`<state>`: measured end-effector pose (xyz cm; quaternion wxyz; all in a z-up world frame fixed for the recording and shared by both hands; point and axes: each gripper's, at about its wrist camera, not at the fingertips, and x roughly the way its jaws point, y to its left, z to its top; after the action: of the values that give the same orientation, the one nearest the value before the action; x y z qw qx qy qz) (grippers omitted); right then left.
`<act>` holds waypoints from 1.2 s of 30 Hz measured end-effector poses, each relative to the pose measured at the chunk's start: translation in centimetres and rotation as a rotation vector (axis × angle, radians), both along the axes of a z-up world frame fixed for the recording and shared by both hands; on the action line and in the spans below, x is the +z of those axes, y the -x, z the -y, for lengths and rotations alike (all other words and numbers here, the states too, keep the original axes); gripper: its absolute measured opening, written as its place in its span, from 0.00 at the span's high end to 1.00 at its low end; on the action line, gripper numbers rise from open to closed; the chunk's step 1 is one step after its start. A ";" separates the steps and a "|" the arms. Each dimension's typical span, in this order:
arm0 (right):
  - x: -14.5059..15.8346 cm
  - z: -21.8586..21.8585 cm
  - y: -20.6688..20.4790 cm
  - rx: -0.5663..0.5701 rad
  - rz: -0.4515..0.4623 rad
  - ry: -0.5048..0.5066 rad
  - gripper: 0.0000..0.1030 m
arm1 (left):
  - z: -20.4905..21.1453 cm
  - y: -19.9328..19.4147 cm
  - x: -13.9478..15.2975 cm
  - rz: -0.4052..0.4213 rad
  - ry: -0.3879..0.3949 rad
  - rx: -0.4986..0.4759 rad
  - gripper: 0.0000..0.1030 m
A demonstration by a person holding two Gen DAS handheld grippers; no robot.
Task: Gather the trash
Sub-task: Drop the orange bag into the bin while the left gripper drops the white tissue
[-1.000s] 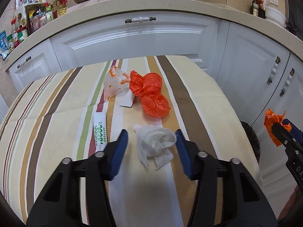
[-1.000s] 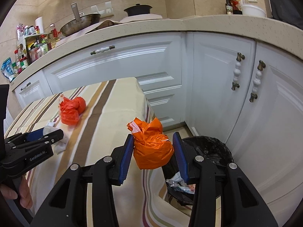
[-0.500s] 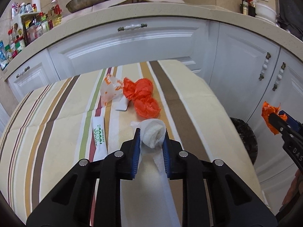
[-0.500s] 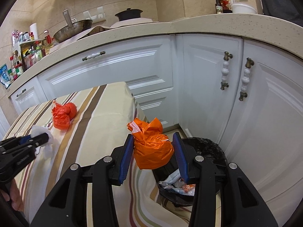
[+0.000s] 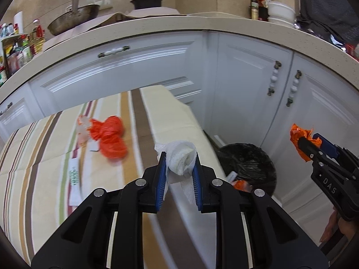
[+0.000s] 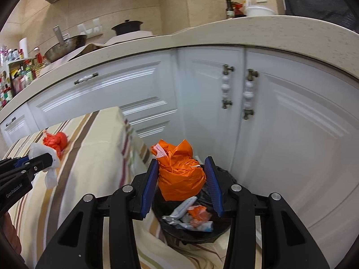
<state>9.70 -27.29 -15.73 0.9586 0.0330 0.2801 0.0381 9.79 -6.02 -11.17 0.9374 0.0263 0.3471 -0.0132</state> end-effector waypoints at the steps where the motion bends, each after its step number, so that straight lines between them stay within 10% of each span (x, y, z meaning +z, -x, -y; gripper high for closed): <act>1: 0.0 0.5 0.2 -0.012 0.003 0.002 0.59 | 0.5 -0.2 0.0 0.002 0.003 -0.011 0.80; 21: -2.6 5.1 -2.7 -0.087 -0.008 0.008 0.58 | 12.0 -6.7 -3.4 -0.057 -0.035 -0.162 0.78; 25: -3.7 5.5 -4.3 -0.097 -0.024 0.001 0.45 | 12.5 -8.4 -4.5 -0.087 -0.040 -0.145 0.50; 36: -2.7 5.0 -3.7 -0.096 -0.015 -0.003 0.45 | 9.8 -7.7 -2.7 -0.048 -0.042 -0.108 0.40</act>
<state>13.39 -32.27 -18.43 0.9572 0.0483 0.2854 -0.0078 17.49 -15.79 -13.83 0.9259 0.0642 0.3678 -0.0574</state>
